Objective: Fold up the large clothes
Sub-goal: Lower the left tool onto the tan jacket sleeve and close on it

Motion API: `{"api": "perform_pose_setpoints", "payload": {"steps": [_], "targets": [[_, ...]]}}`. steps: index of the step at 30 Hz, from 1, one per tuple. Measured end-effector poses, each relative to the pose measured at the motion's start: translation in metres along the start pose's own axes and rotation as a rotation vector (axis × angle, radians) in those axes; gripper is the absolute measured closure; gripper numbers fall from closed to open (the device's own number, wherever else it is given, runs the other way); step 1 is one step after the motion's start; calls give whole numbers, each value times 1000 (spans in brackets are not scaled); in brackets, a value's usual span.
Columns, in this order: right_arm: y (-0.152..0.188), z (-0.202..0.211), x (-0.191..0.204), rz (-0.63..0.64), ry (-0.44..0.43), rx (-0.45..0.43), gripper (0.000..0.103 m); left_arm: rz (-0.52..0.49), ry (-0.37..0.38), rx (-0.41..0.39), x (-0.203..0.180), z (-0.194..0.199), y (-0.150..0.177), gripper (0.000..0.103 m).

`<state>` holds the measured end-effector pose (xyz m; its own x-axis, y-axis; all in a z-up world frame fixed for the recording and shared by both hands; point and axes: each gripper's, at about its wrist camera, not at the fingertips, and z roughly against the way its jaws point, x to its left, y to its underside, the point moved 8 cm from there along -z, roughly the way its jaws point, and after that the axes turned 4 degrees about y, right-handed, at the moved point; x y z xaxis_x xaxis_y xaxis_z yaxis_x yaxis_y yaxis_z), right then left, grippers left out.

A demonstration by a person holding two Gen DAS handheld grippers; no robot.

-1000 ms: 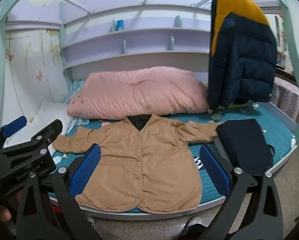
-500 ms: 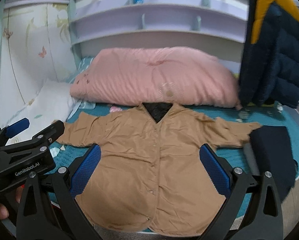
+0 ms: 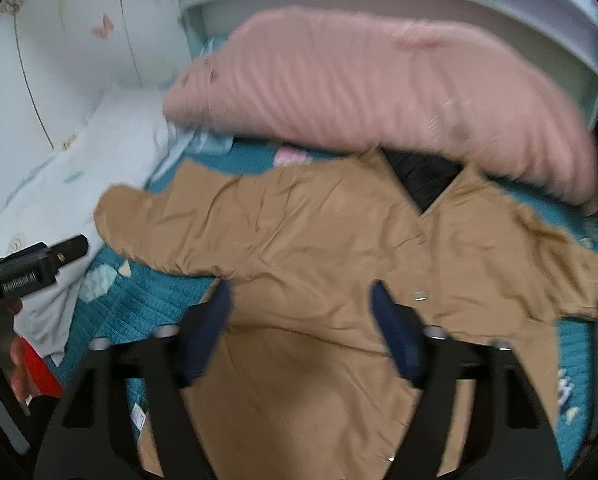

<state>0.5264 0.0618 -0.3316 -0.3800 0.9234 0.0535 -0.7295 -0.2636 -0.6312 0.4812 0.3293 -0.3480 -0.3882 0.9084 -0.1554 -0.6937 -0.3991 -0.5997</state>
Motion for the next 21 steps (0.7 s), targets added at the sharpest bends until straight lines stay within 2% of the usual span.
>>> {"api": "perform_pose_setpoints", "payload": {"steps": [1,3,7,9,13,15,17,18,19,20,21], "targets": [[0,-13,3,-4,-21,23,59,44,11,7,16,-11,-3,5],[0,-31,9,0,-35,50,69,109,8,18,38,-29,-7,5],[-4,-65,20,9,-69,90,70,211,8,51,69,-66,-12,5],[-6,-75,23,14,-80,94,70,242,30,67,76,-83,-17,5],[-11,-93,32,15,-110,105,70,320,27,102,96,-116,-21,5],[-11,-99,35,15,-121,110,70,376,45,82,108,-122,-28,5],[-12,-104,39,9,-133,117,70,413,15,81,121,-128,-30,7],[-12,-106,41,8,-144,119,70,436,27,81,126,-131,-31,26],[-13,-108,42,8,-146,119,70,449,39,72,129,-131,-31,57],[-14,-112,43,11,-142,120,70,456,44,74,132,-131,-31,62],[-15,-115,45,11,-144,122,70,452,50,60,135,-128,-31,80]]}}
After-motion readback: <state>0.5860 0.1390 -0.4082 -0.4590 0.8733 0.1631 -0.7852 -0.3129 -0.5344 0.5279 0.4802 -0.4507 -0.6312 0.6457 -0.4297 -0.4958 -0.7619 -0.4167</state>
